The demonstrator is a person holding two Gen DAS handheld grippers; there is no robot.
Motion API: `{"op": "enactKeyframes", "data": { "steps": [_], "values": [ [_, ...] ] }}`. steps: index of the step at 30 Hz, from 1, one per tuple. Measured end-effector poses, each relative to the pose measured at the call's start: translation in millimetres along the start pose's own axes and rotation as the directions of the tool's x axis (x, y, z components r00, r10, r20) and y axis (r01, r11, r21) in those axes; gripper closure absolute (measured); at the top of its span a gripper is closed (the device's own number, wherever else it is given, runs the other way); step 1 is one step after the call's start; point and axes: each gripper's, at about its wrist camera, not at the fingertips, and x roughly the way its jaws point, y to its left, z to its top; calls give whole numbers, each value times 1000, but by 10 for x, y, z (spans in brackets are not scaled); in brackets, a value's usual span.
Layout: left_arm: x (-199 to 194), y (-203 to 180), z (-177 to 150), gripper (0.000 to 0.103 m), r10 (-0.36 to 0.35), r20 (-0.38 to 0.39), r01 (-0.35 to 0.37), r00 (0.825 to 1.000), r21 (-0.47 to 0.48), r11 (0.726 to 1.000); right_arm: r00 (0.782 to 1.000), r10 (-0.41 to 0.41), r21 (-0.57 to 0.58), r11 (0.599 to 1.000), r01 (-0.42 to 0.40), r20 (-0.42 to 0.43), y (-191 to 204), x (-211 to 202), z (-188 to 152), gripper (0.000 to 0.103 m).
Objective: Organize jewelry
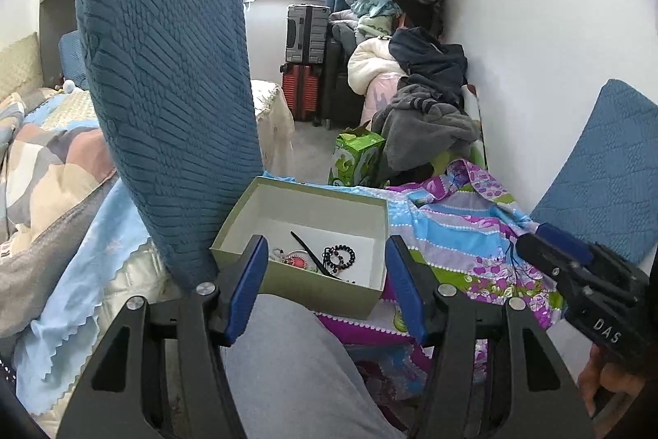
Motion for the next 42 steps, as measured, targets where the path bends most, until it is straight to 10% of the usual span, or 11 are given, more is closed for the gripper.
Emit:
{"op": "enactKeyframes", "data": {
  "steps": [18, 32, 42],
  "values": [
    [-30, 12, -53, 43, 35, 9, -35, 999, 10, 999, 999, -33, 3, 999, 33, -2, -27, -27, -50, 50],
    [35, 78, -51, 0, 78, -20, -79, 997, -25, 997, 994, -112, 14, 994, 112, -3, -84, 20, -54, 4],
    [47, 79, -85, 0, 94, -34, -95, 995, -38, 995, 993, -121, 10, 993, 121, -8, -105, 38, -74, 0]
  ]
}}
